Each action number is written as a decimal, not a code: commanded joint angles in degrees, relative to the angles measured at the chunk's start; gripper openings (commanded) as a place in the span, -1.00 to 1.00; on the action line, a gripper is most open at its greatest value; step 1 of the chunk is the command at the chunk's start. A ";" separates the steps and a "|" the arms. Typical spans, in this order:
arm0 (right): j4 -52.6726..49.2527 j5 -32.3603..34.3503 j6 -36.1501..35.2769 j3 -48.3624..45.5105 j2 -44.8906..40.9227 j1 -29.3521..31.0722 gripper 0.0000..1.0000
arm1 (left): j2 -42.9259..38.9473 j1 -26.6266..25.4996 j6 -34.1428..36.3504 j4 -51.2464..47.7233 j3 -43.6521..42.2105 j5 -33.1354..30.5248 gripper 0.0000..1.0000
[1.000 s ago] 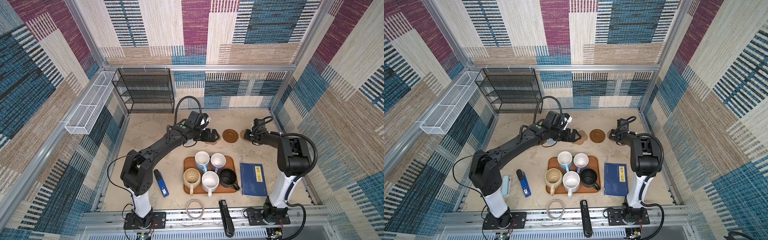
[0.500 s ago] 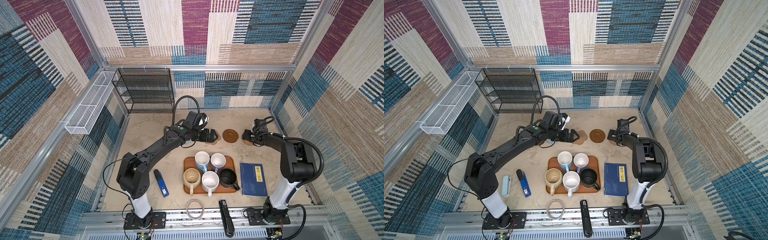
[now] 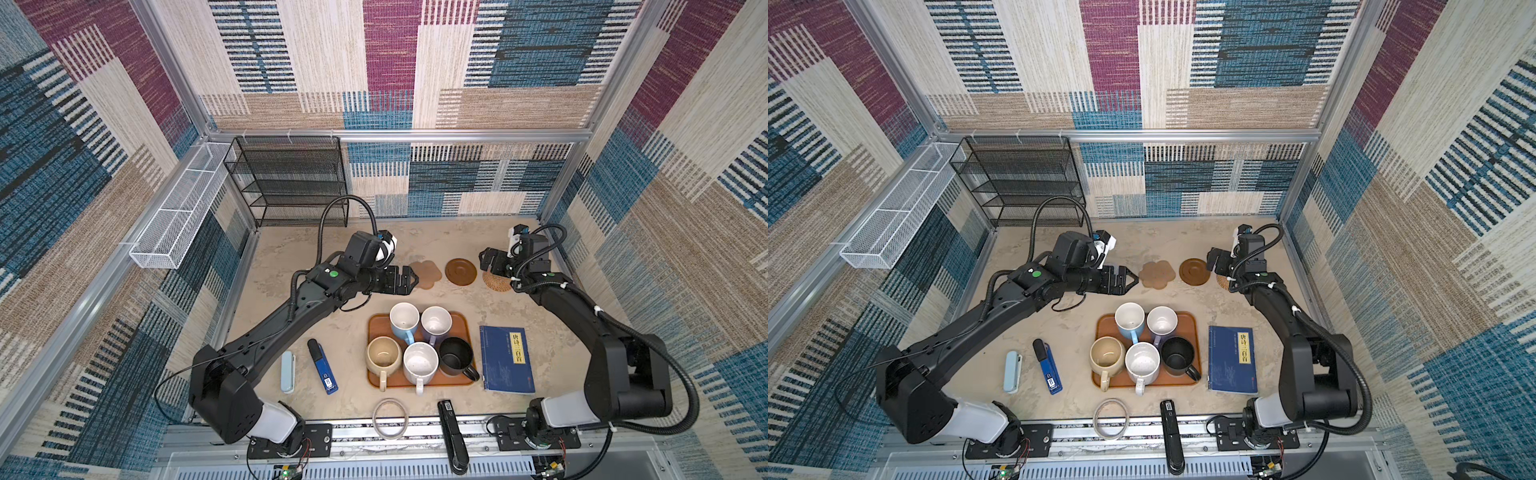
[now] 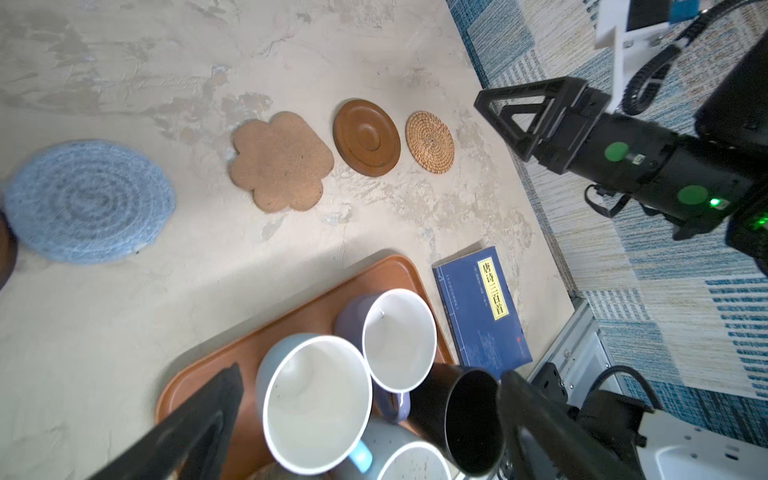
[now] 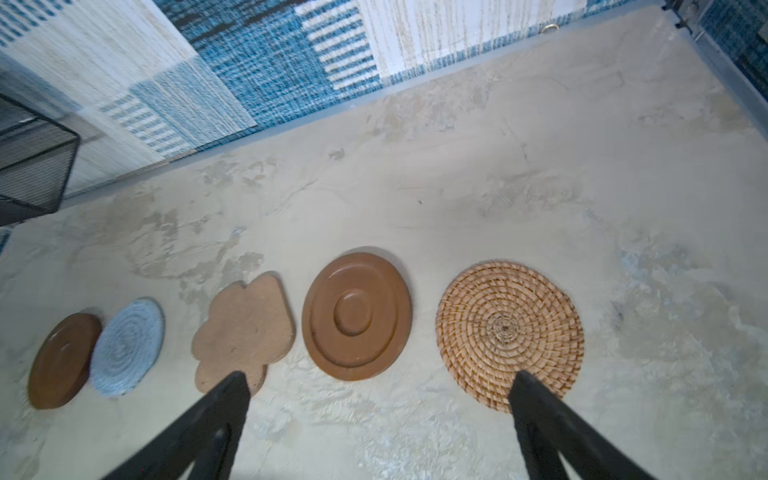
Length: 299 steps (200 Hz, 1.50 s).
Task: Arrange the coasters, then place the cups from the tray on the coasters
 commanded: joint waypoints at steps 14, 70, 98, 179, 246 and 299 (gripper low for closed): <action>2.58 -7.22 1.17 -4.20 -9.03 1.83 0.99 | -7.31 0.07 -1.58 -3.49 -5.38 -5.17 0.97; 1.39 -12.99 -3.73 -5.47 -17.46 8.38 0.99 | -19.22 0.17 -5.67 -5.23 -15.41 -13.54 0.97; 4.47 -16.40 -3.47 -7.68 -21.19 12.85 0.99 | -22.55 0.52 -4.01 -5.43 -18.04 -12.14 0.97; 0.18 -7.53 -3.85 -7.64 -18.38 21.31 0.99 | -23.92 -2.97 -10.50 -9.32 -21.56 -9.05 0.74; 9.59 -7.22 -3.90 -14.10 -15.42 21.30 1.00 | -15.81 -14.76 -19.26 -5.08 -20.11 -17.11 0.41; -1.08 -9.56 -0.79 -12.86 -16.56 21.30 0.99 | -6.04 -22.00 -27.23 -2.53 -16.93 -24.89 0.33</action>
